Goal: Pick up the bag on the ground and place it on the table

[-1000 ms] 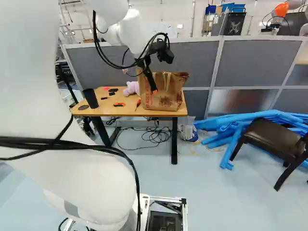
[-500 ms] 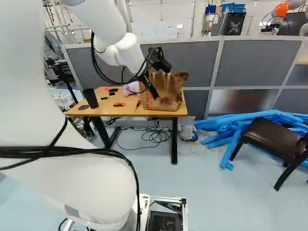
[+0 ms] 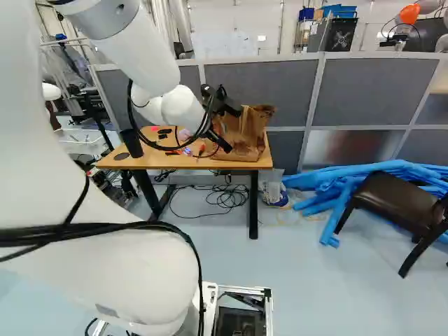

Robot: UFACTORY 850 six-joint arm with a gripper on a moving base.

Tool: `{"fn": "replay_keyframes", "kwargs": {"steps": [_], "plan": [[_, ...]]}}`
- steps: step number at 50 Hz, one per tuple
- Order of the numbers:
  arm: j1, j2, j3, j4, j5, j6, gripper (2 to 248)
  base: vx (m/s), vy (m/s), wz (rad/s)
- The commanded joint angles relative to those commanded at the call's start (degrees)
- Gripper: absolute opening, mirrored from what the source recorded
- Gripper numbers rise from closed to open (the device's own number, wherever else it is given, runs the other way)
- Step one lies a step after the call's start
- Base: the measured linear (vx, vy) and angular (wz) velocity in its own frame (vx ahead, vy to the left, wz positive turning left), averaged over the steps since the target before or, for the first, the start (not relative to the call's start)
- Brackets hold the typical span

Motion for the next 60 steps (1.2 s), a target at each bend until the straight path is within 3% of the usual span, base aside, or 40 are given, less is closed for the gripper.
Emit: {"fn": "replay_keyframes", "kwargs": {"steps": [31, 60], "plan": [[1.2, 3.1, 12.8, 0.6, 19.8, -14.6, 247, 0.000, 0.000, 0.000], [2.0, 5.0, 21.0, 0.9, 32.7, -24.1, 247, 0.000, 0.000, 0.000]]}}
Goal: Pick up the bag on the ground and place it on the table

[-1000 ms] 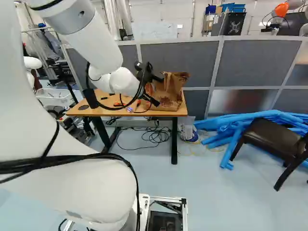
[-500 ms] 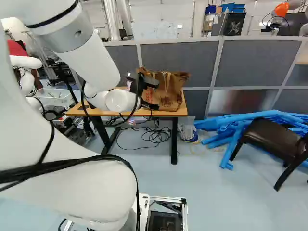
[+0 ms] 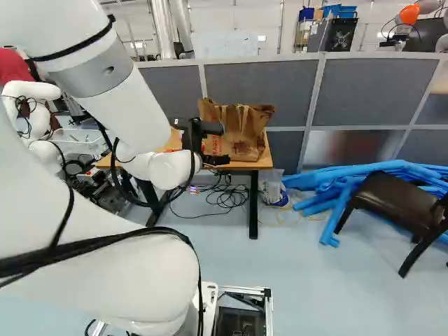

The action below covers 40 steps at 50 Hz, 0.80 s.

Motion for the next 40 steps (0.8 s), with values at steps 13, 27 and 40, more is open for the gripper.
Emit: {"fn": "replay_keyframes", "kwargs": {"steps": [13, 27, 40], "plan": [[0.2, 0.6, 2.6, 0.1, 4.0, -3.0, 247, 0.000, 0.000, 0.000], [0.4, 1.1, 4.6, 0.2, 7.1, -5.3, 247, 0.000, 0.000, 0.000], [0.6, 1.4, 5.7, 0.3, 8.9, -6.5, 247, 0.000, 0.000, 0.000]]}}
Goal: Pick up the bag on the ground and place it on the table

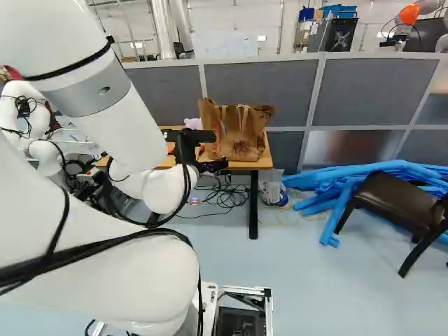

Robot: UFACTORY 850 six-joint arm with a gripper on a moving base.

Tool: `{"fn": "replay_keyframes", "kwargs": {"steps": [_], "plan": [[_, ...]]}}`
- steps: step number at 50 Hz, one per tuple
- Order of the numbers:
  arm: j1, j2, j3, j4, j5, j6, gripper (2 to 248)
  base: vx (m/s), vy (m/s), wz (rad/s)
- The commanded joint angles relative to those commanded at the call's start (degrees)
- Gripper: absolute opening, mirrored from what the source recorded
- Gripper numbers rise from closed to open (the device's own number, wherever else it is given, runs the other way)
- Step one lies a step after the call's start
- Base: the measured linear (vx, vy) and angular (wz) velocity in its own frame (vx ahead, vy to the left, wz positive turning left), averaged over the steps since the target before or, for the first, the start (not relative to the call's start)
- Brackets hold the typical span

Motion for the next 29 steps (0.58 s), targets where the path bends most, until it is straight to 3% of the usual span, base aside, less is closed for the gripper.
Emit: {"fn": "replay_keyframes", "kwargs": {"steps": [29], "plan": [[0.0, 0.1, 0.4, 0.0, 0.7, -0.5, 247, 0.000, 0.000, 0.000]]}}
